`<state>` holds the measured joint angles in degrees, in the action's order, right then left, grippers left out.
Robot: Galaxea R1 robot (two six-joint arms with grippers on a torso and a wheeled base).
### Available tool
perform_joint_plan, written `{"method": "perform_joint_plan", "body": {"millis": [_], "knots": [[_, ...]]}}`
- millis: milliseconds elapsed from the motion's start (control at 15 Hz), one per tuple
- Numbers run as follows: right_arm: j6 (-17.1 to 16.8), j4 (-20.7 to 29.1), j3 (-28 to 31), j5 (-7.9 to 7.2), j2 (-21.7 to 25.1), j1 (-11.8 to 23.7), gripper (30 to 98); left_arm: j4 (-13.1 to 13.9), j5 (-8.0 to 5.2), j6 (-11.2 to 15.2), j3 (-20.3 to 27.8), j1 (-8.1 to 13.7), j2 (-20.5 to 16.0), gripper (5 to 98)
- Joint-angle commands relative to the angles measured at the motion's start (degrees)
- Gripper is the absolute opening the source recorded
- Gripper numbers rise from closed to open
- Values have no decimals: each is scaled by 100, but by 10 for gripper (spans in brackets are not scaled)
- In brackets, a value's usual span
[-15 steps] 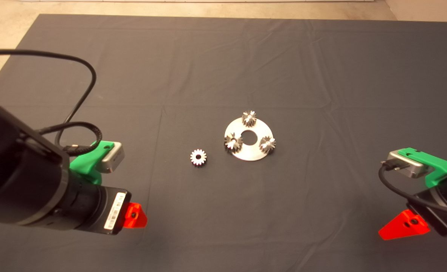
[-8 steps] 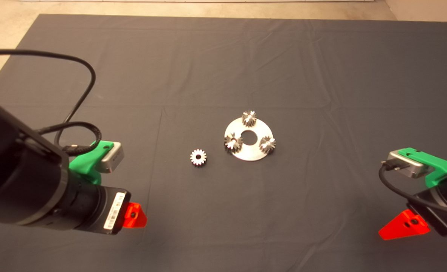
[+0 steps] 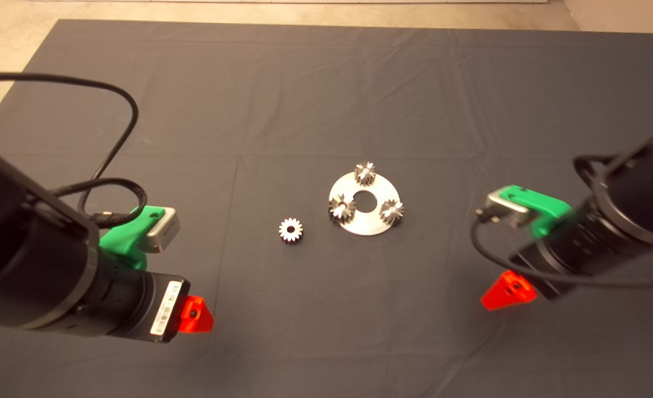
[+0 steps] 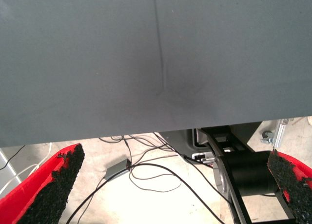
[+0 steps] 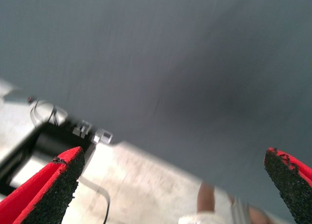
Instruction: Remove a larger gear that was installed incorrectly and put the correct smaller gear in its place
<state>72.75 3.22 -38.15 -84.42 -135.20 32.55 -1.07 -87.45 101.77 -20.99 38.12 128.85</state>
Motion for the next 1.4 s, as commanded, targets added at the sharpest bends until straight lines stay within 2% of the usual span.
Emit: {"method": "perform_joint_plan", "body": {"millis": [0, 200, 400, 800, 1067, 1333], "knots": [[-869, -765, -1502, -83, -1112, -192, 977, 90, -96, 30, 53, 64, -4, 976], [-991, -898, -1980, -83, -1678, -240, 977, 90, -96, 27, 53, 64, -4, 976], [-1008, -911, -2208, -75, -1862, -240, 977, 90, -96, 27, 53, 64, -4, 976], [-1298, -981, -2695, -66, -2287, -249, 977, 90, -88, 36, 53, 64, 4, 976], [-1551, -990, -3205, -48, -2736, -319, 977, 90, -88, 36, 53, 64, 4, 976], [-1624, -1194, -3486, -39, -2966, -471, 977, 90, -88, 36, 55, 64, 4, 976]]}}
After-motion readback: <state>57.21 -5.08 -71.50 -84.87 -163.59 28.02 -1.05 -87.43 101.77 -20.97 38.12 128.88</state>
